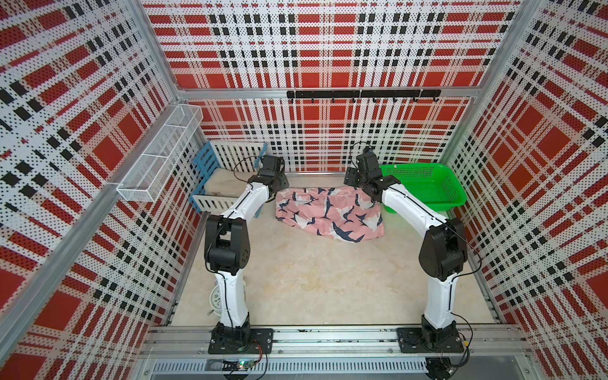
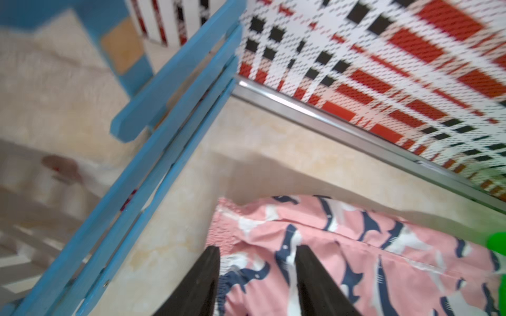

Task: Roll up the shorts
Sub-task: Adjust the shorts at the center of the board.

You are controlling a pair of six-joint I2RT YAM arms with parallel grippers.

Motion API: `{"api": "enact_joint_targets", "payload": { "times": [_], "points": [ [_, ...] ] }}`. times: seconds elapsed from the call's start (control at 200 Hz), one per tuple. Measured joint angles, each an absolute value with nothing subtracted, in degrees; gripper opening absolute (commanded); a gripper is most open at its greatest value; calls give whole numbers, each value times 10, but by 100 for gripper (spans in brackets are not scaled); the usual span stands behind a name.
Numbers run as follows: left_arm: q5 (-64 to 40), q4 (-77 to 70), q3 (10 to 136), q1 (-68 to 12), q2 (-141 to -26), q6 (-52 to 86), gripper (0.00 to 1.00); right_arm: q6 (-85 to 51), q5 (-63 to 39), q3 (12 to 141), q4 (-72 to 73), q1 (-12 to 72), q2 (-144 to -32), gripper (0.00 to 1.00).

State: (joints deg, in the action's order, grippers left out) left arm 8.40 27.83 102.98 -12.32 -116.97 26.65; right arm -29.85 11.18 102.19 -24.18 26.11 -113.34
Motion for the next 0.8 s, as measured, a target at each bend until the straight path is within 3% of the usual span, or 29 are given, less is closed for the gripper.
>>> {"api": "enact_joint_targets", "payload": {
  "times": [0.24, 0.461, 0.661, 0.802],
  "points": [
    [53, 294, 1081, -176, -1252, 236, 22, -343, 34, 880, -260, 317, -1109, 71],
    [43, 305, 973, -164, -1289, 225, 22, -359, 4, 842, -261, 299, -1148, 70],
    [21, 247, 775, -179, -1163, 242, 23, -353, -4, 882, -257, 254, -1216, 70],
    [11, 205, 642, -249, -1074, 274, 26, -332, -18, 958, -254, 230, -1274, 69]
  ]
}}
